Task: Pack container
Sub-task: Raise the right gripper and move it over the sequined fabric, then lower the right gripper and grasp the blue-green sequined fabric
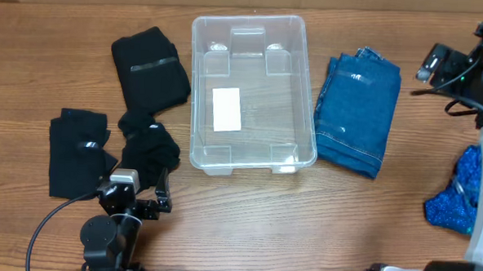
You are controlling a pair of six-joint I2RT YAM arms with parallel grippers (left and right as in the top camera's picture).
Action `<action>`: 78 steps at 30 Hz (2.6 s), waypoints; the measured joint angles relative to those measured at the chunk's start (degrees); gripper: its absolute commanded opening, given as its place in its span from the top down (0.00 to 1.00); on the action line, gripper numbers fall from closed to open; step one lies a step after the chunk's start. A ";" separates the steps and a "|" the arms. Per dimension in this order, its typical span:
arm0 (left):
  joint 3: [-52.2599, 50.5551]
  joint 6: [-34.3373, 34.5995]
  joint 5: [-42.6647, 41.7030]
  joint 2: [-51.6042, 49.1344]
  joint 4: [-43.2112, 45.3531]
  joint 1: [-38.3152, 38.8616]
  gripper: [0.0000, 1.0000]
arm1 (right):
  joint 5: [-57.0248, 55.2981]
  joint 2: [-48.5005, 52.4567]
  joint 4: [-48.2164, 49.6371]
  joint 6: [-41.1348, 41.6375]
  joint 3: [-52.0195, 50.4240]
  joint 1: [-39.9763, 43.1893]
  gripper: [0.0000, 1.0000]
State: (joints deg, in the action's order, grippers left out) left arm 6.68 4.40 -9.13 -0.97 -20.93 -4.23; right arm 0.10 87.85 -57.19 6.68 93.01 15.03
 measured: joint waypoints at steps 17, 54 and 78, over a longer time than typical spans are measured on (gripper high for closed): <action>0.00 0.00 0.00 0.00 0.00 0.00 0.00 | 17.33 17.38 3.21 -15.47 0.00 5.03 0.00; 0.00 0.00 0.00 0.00 -0.02 0.00 0.00 | 25.00 28.13 -1.36 -14.86 -2.56 7.74 0.00; 0.00 0.00 -0.02 0.00 0.00 0.00 0.00 | -5.73 22.43 -16.00 -1.14 4.31 31.28 0.00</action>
State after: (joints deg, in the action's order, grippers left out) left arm 6.68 4.40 -9.15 -0.97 -20.93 -4.23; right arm -5.63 110.28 -73.19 5.54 97.32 46.30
